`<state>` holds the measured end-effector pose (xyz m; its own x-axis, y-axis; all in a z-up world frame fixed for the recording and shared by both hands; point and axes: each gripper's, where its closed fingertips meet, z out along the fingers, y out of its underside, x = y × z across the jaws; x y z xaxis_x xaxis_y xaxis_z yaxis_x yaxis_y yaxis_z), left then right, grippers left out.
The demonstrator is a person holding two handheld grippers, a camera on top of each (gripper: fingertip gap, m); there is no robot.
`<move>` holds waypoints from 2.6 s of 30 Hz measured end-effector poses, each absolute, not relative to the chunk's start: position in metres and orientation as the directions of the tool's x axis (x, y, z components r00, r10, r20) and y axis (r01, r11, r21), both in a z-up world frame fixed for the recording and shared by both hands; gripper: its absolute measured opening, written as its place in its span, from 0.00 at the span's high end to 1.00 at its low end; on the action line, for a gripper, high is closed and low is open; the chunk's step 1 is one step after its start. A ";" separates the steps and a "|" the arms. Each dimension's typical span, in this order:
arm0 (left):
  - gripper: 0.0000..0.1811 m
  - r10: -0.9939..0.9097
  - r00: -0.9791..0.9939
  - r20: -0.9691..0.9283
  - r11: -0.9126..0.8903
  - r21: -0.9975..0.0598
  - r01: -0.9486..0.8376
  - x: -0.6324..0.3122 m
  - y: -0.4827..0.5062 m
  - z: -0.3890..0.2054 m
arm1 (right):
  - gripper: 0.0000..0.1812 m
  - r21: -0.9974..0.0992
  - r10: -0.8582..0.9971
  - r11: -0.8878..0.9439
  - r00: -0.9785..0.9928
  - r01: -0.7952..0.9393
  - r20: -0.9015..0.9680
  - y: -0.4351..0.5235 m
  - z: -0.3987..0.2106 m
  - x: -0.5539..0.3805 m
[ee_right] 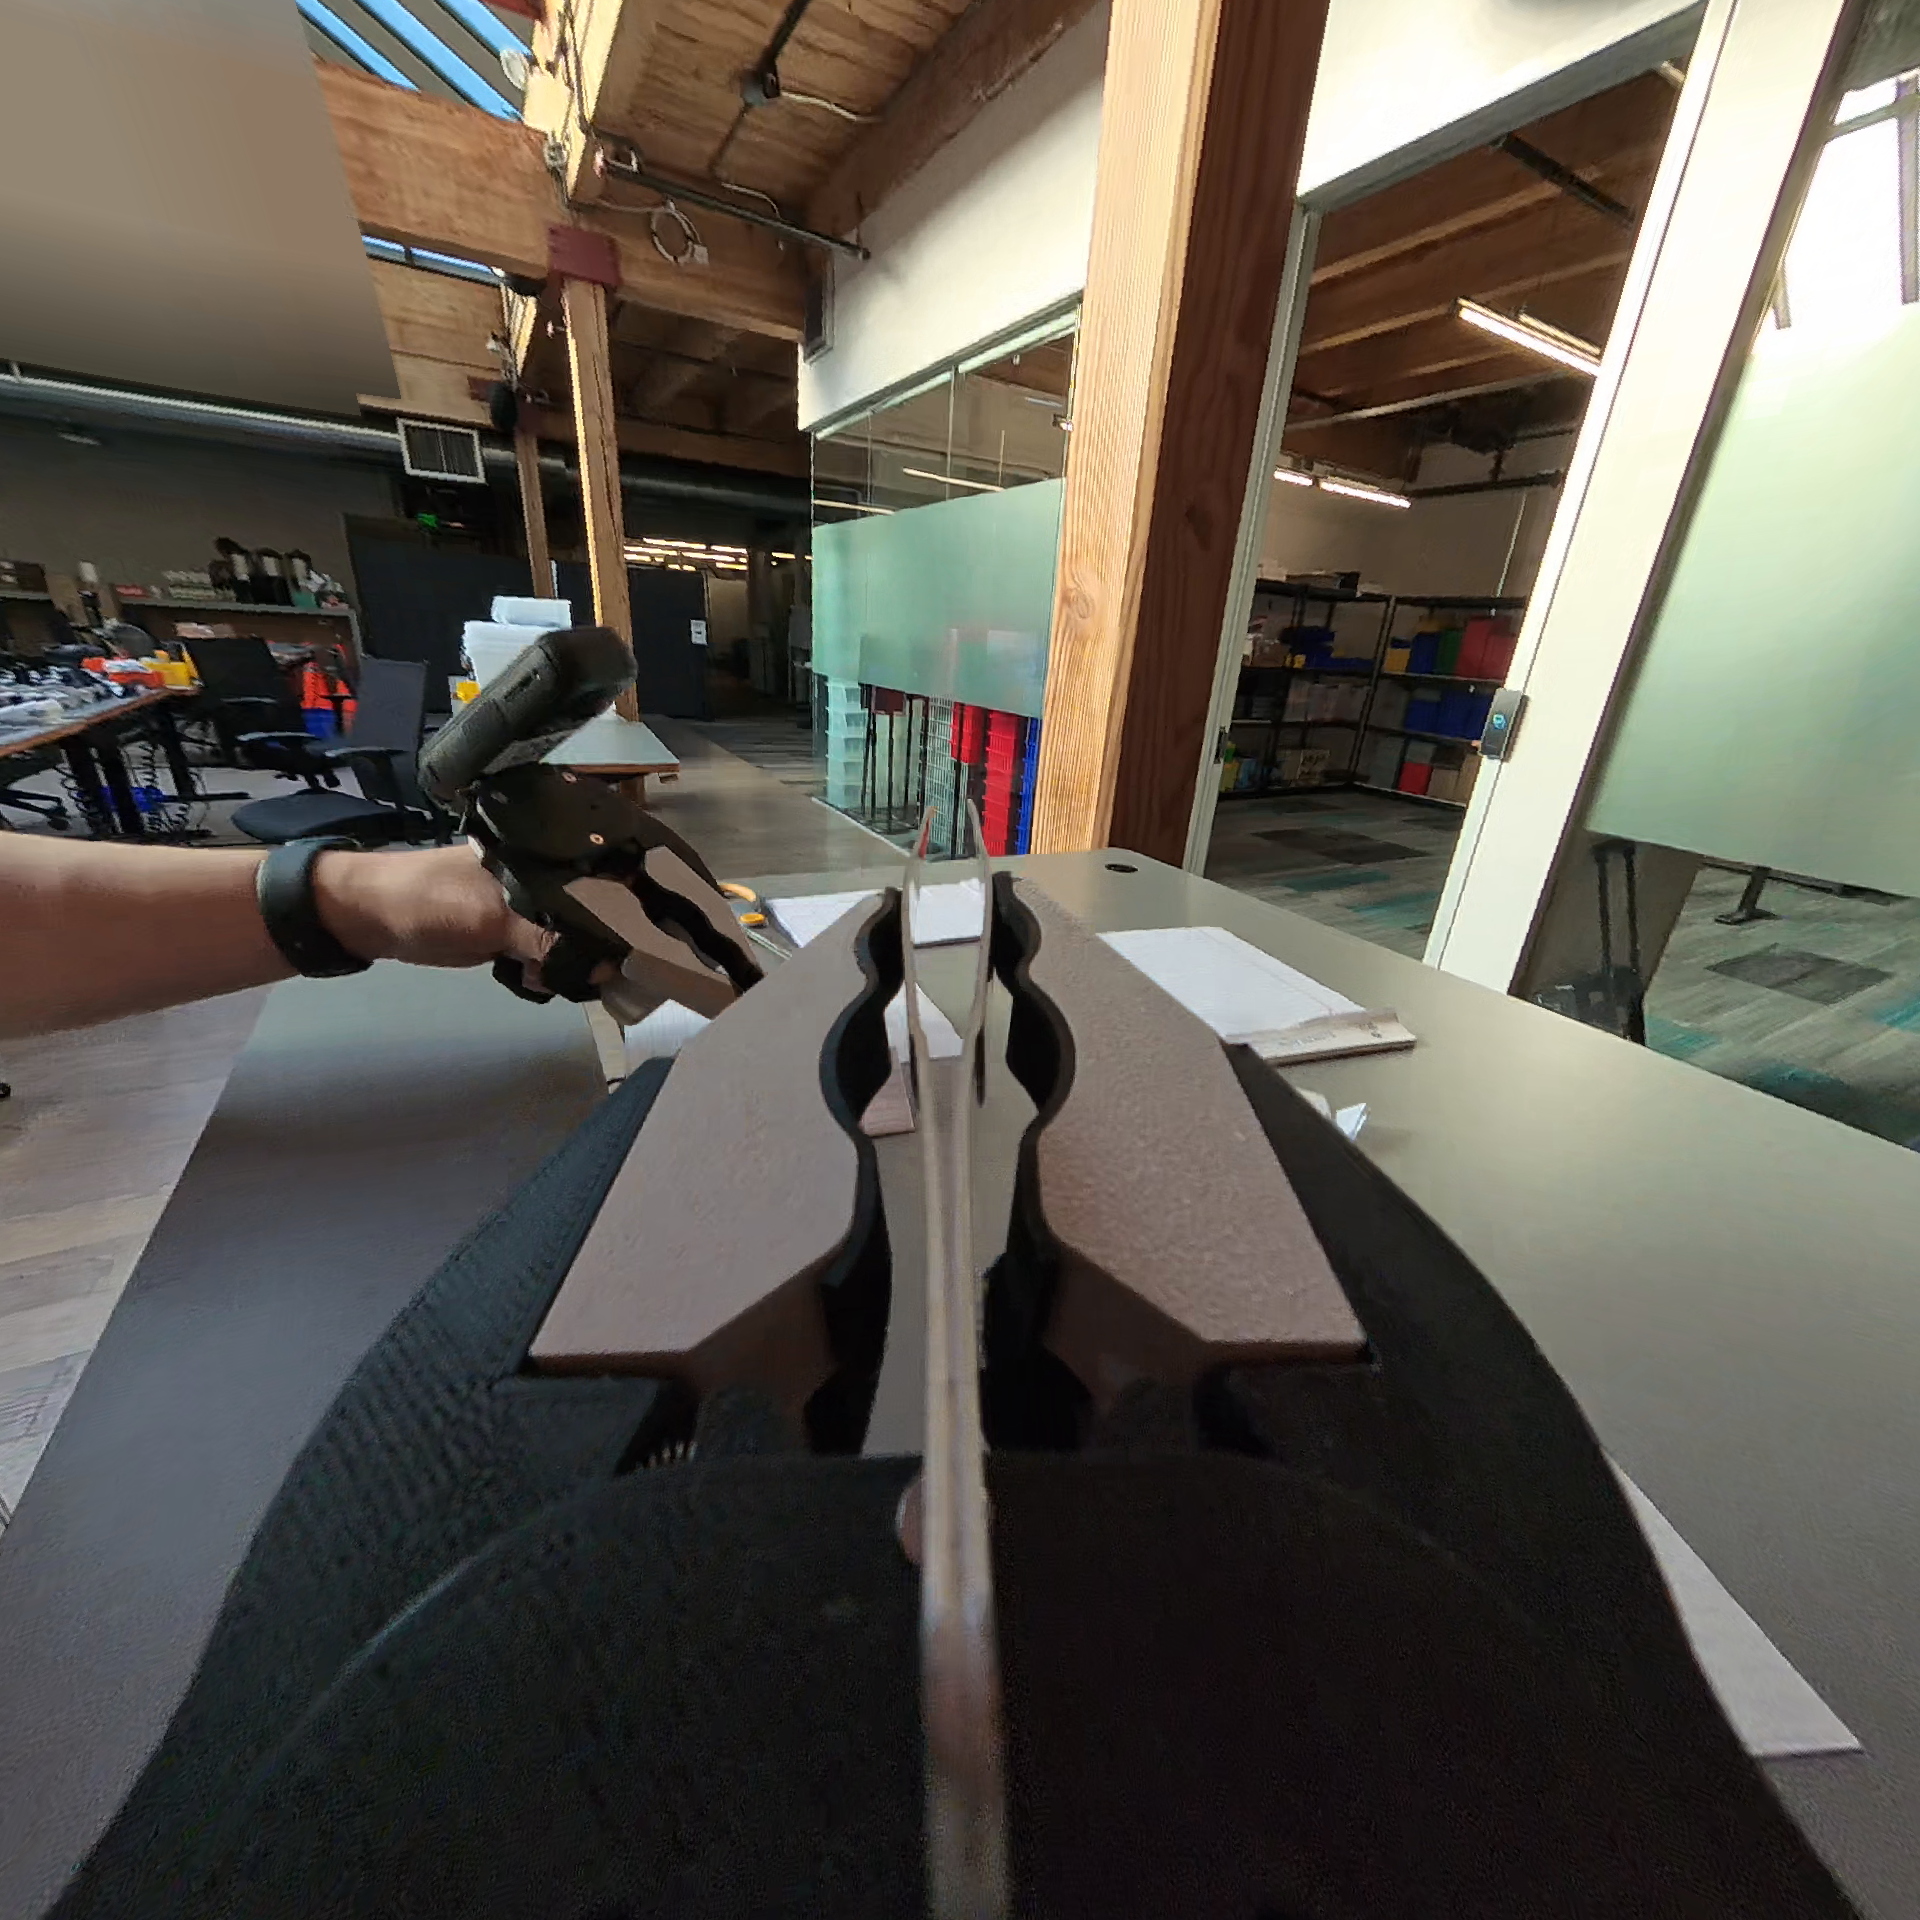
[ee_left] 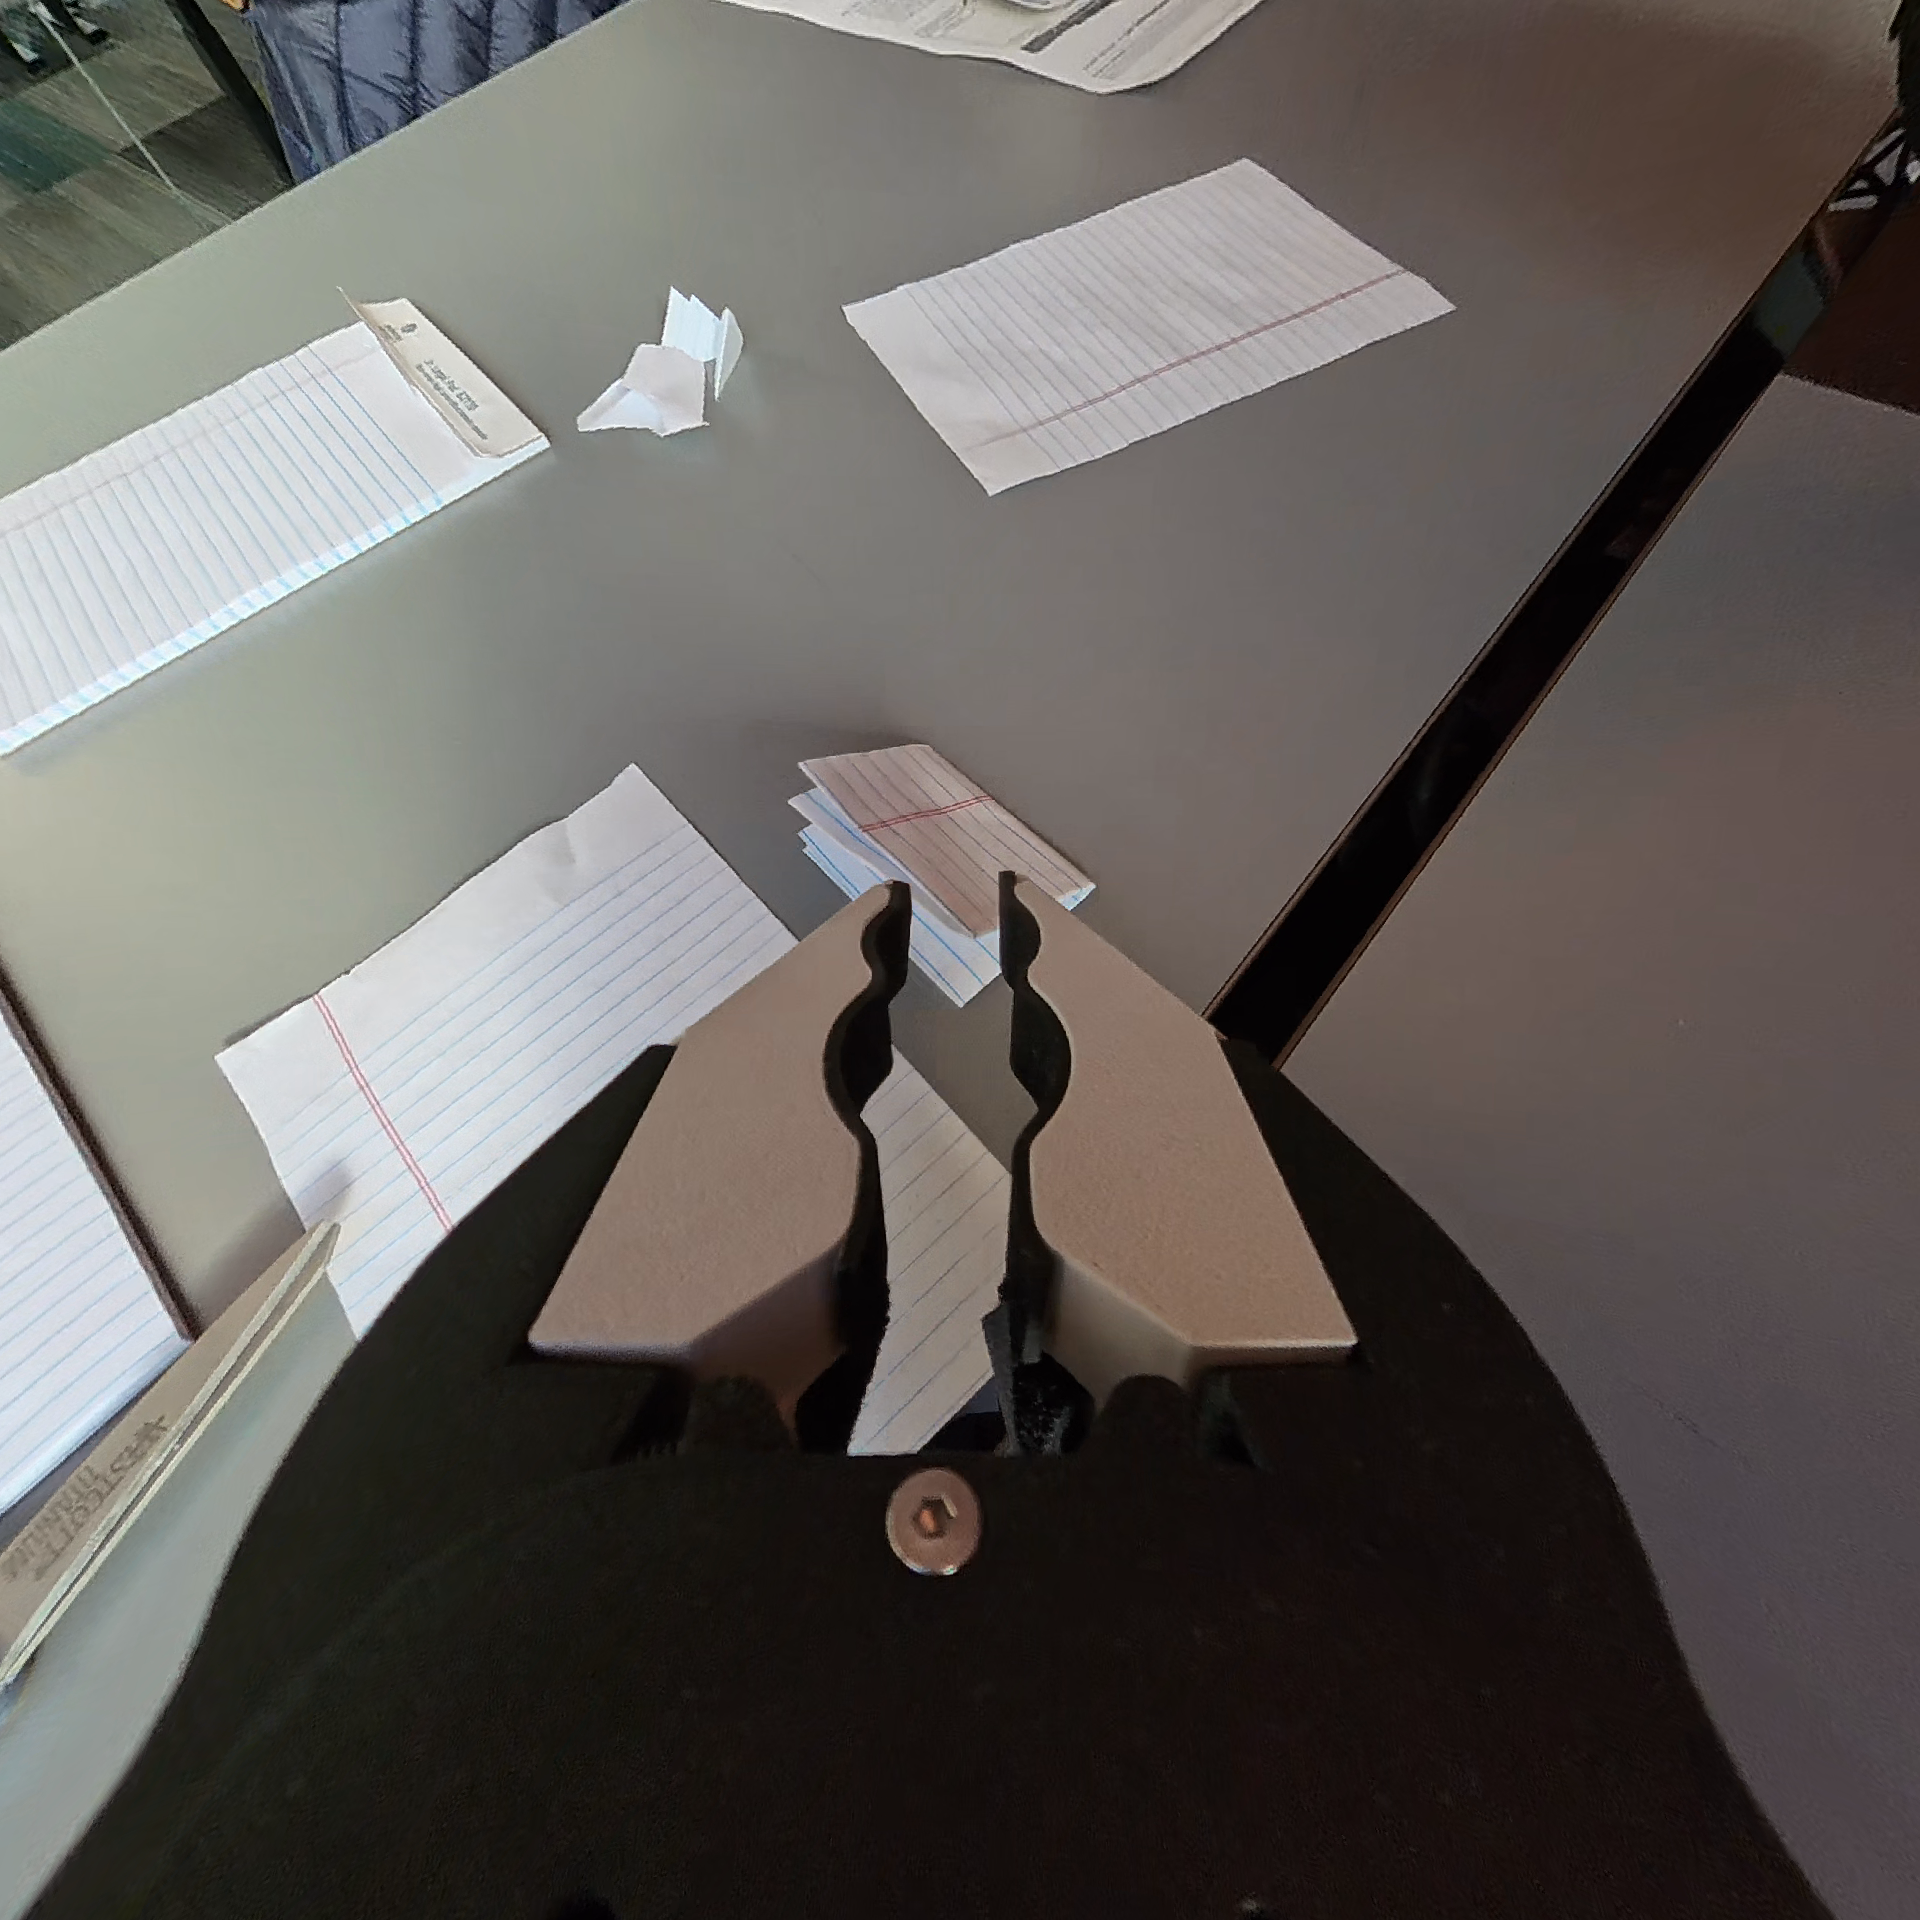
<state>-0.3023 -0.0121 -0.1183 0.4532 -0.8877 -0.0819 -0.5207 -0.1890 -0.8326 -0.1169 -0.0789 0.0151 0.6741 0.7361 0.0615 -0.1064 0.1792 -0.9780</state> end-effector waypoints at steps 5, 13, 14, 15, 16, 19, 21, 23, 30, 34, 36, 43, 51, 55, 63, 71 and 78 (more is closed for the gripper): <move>0.87 -0.863 0.501 0.071 -0.354 -0.792 -0.498 -0.315 -0.015 -0.125 | 0.91 -0.989 0.730 0.122 0.683 -0.088 0.030 -0.090 -0.011 -0.110; 0.76 -0.973 0.145 -0.180 0.028 -0.716 -0.697 -0.300 -0.020 -0.102 | 0.90 -0.996 0.753 0.051 0.652 0.076 0.089 -0.117 -0.048 -0.150; 0.71 -0.969 0.036 -0.243 0.141 -0.670 -0.729 -0.296 -0.028 -0.103 | 0.90 -0.991 0.755 0.051 0.645 0.121 0.118 -0.119 -0.052 -0.160; 0.71 -0.947 -0.065 -0.315 0.255 -0.610 -0.750 -0.295 -0.032 -0.107 | 0.90 -0.985 0.756 0.055 0.638 0.163 0.148 -0.121 -0.056 -0.169; 0.73 -0.905 -0.156 -0.395 0.365 -0.533 -0.764 -0.296 -0.032 -0.114 | 0.90 -0.978 0.757 0.059 0.630 0.198 0.173 -0.123 -0.060 -0.176; 0.79 -0.757 -0.353 -0.550 0.580 -0.317 -0.750 -0.296 -0.025 -0.132 | 0.90 -0.959 0.753 0.064 0.617 0.276 0.228 -0.124 -0.071 -0.192; 0.83 -0.687 -0.409 -0.601 0.650 -0.255 -0.716 -0.291 -0.021 -0.138 | 0.90 -0.950 0.751 0.061 0.613 0.307 0.246 -0.124 -0.076 -0.199; 0.89 -0.641 -0.467 -0.610 0.694 -0.200 -0.692 -0.291 -0.019 -0.146 | 0.90 -0.948 0.753 0.064 0.608 0.312 0.251 -0.125 -0.077 -0.204; 1.00 -0.590 -0.446 -0.673 0.697 -0.146 -0.702 -0.279 0.002 -0.146 | 0.90 -0.967 0.724 0.045 0.659 0.251 0.205 -0.126 -0.070 -0.192; 1.00 -0.898 -0.086 -0.432 0.328 -0.524 -0.786 -0.269 0.022 -0.115 | 0.90 -0.977 0.696 0.054 0.694 0.205 0.184 -0.127 -0.055 -0.173; 1.00 -0.985 0.041 -0.166 0.083 -0.675 -0.733 -0.265 0.026 -0.097 | 0.90 -0.984 0.689 0.052 0.707 0.168 0.157 -0.127 -0.049 -0.163; 1.00 -0.995 0.091 0.039 -0.089 -0.756 -0.648 -0.265 0.035 -0.059 | 0.90 -0.994 0.675 0.068 0.729 0.091 0.113 -0.131 -0.041 -0.149; 1.00 -0.755 -0.478 -0.449 0.647 -0.390 -0.655 -0.239 -0.036 -0.068 | 0.90 -0.928 0.679 0.149 0.647 0.342 0.347 -0.122 -0.042 -0.144; 1.00 -0.647 -0.610 -0.458 0.760 -0.319 -0.567 -0.238 -0.058 -0.063 | 0.89 -0.893 0.737 0.213 0.535 0.396 0.413 -0.126 -0.033 -0.153; 0.79 -0.848 -0.407 -0.339 0.529 -0.502 -0.684 -0.230 -0.047 -0.035 | 0.94 -0.956 0.823 0.099 0.517 0.277 0.234 -0.118 -0.018 -0.151; 0.83 -0.953 -0.299 -0.050 0.252 -0.677 -0.692 -0.209 -0.052 -0.042 | 0.94 -0.989 0.862 -0.141 0.487 -0.039 -0.142 -0.098 -0.015 -0.116; 1.00 -0.917 -0.155 0.368 -0.147 -0.672 -0.726 -0.189 -0.056 -0.048 | 0.94 -0.896 0.812 -0.338 0.392 -0.289 -0.433 -0.089 -0.033 -0.092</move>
